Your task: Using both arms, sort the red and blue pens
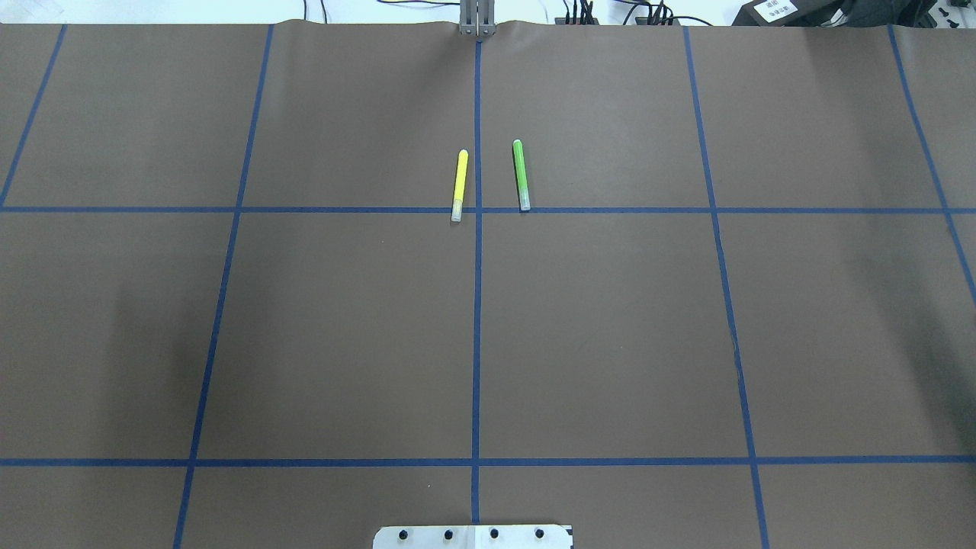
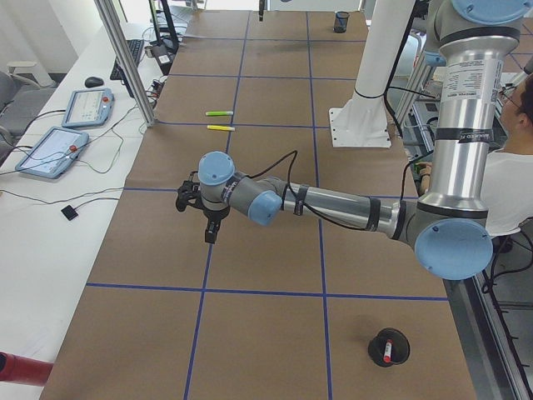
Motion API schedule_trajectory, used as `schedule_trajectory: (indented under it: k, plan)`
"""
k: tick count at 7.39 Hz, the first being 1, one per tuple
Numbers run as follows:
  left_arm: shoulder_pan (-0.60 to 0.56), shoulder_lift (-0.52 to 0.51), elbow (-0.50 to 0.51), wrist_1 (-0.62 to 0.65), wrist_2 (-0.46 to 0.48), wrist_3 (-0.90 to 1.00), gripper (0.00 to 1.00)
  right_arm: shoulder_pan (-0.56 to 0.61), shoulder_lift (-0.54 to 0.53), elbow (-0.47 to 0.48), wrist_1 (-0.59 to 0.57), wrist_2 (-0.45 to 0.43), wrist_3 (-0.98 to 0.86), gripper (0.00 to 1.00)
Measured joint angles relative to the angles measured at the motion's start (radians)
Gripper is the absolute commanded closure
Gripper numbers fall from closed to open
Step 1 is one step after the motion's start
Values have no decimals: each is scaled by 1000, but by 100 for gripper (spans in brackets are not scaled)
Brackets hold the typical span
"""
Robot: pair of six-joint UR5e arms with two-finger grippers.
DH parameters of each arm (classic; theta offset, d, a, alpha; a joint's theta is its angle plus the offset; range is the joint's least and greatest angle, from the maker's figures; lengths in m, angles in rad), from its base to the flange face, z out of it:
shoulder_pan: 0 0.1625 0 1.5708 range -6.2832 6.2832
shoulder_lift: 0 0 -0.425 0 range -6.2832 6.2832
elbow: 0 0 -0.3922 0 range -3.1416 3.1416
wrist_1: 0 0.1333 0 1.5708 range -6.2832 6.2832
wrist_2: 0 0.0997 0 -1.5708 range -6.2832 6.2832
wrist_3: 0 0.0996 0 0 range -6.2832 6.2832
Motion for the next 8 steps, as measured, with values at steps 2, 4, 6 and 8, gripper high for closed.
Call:
schedule_trajectory:
  k: [2,4,6,8]
  plan:
    - [-14,0,2,101,21,119,1,-34,1,8,-57,-3,-64,0]
    - [-19,4,-4,164,17,147,1,-26,3,9,-89,-12,-112,0]
    - [-21,11,-17,223,14,154,1,-16,39,10,-158,-16,-127,0]
    - [-22,38,-13,235,12,156,1,-8,72,10,-216,-18,-129,0]
